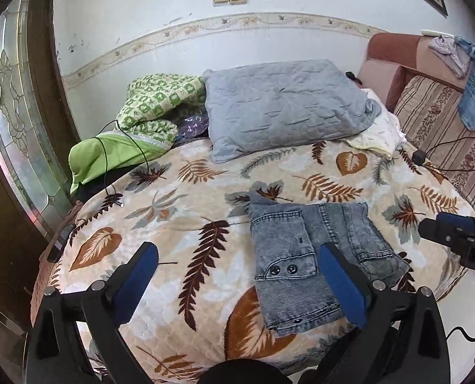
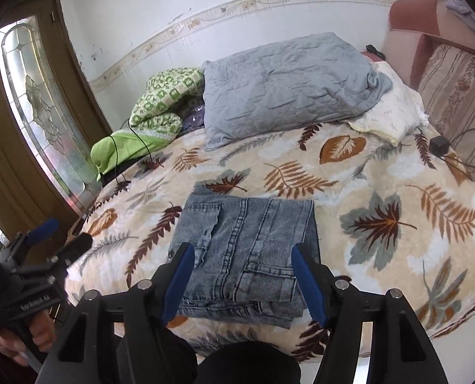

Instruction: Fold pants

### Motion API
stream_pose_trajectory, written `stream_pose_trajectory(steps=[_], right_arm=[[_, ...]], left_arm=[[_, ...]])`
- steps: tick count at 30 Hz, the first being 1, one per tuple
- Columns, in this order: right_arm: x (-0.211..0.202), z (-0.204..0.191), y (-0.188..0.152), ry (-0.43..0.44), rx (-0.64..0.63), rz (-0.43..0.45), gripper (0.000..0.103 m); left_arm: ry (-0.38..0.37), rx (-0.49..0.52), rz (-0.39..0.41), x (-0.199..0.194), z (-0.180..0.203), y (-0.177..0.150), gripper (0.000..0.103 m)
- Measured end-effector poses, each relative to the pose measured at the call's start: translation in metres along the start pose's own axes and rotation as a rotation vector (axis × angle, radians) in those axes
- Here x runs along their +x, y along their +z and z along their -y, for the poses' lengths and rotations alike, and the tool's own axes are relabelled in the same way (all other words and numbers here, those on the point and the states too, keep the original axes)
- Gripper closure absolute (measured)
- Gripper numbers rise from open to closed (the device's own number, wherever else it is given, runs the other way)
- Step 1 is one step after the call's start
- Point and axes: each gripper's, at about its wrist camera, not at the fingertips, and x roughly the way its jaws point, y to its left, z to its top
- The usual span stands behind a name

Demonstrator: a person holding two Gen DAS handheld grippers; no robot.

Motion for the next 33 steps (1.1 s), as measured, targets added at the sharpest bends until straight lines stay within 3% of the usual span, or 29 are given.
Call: stream_pose_trajectory(steps=[4, 15, 21, 33], right_arm=[[0.014, 0.017, -0.004, 0.009, 0.040, -0.035, 0.033], [0.083, 0.086, -0.019, 0.039, 0.168, -0.191, 0.033], [0.119, 0.112, -0.015, 0.084, 0.231, -0.224, 0.033], [0.164, 0.109, -0.015, 0.228, 0.258, -0.321, 0.029]], left_arm=[[-0.016, 0.002, -0.062, 0.021, -0.004, -0.004, 0.003], [-0.112, -0.141, -0.381, 0.128, -0.046, -0.027, 0.003], [-0.178, -0.153, -0.430, 0.162, -0.046, -0.025, 0.003], [-0.445, -0.185, -0.493, 0.202, -0.018, -0.021, 0.003]])
